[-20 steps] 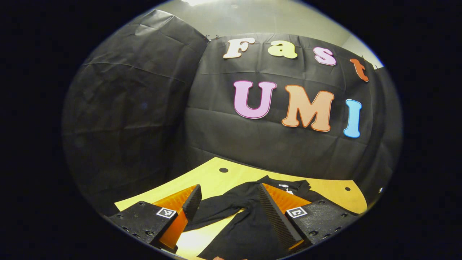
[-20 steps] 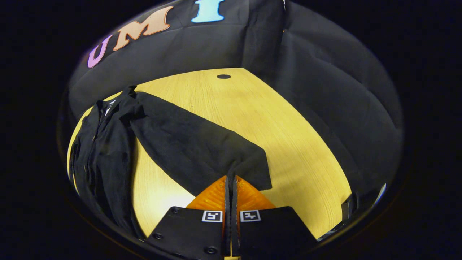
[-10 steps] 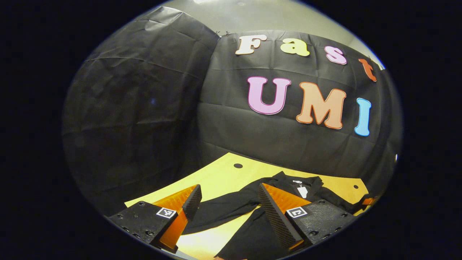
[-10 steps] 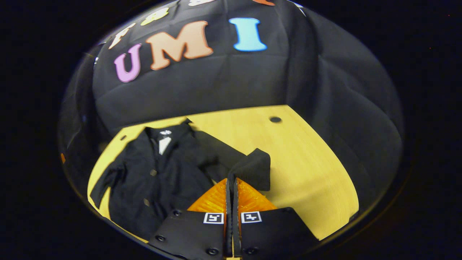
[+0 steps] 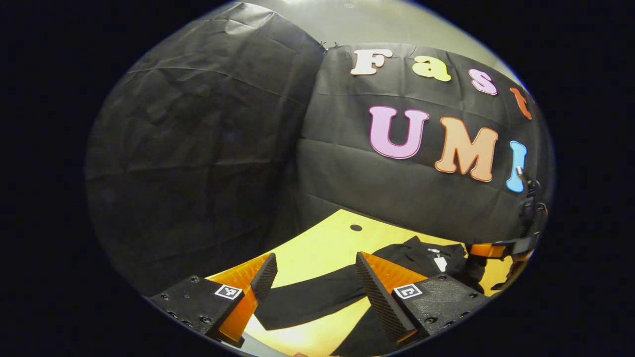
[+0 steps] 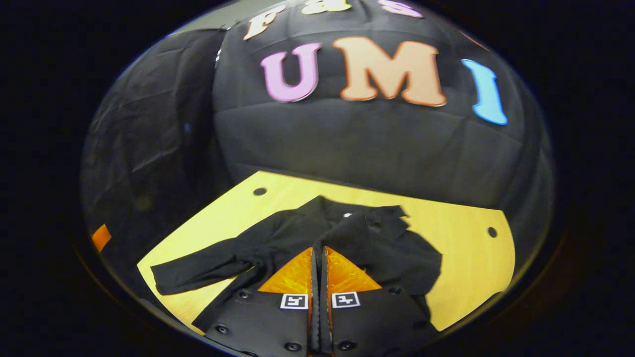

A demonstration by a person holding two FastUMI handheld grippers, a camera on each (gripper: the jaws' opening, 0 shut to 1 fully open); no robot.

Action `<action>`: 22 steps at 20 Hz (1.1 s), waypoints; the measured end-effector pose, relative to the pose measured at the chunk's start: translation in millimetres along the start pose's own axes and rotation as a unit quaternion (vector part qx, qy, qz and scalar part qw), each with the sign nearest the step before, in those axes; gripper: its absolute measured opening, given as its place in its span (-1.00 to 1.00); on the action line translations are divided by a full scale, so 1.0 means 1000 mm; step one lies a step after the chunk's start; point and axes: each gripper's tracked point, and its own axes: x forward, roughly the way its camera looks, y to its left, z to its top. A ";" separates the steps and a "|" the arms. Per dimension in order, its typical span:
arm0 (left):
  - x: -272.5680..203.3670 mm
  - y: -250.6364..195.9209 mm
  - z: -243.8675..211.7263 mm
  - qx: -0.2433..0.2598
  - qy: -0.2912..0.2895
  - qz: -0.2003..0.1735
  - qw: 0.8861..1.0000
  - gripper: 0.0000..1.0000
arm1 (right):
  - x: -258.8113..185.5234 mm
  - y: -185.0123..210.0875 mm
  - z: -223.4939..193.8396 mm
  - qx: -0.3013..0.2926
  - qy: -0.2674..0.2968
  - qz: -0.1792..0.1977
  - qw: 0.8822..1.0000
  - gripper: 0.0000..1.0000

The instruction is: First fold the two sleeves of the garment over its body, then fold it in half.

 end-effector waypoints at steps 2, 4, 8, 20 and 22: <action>-0.001 0.019 -0.001 0.011 0.002 0.014 1.000 0.90 | 0.026 0.025 -0.003 -0.039 0.028 0.010 0.999 -0.94; -0.002 0.035 -0.002 0.018 0.006 0.025 0.999 0.90 | 0.034 0.024 0.002 -0.053 0.051 0.014 0.997 -0.94; -0.005 0.051 -0.004 0.014 0.009 0.036 0.999 0.90 | 0.043 0.028 -0.008 -0.067 0.101 0.064 0.991 -0.60; 0.041 0.027 -0.100 0.001 0.121 0.001 0.993 0.90 | -0.078 -0.009 -0.011 -0.005 0.005 0.050 0.999 0.95; 0.051 0.028 -0.124 0.013 0.148 0.015 0.989 0.91 | -0.096 -0.036 -0.022 0.000 0.002 0.001 1.000 0.94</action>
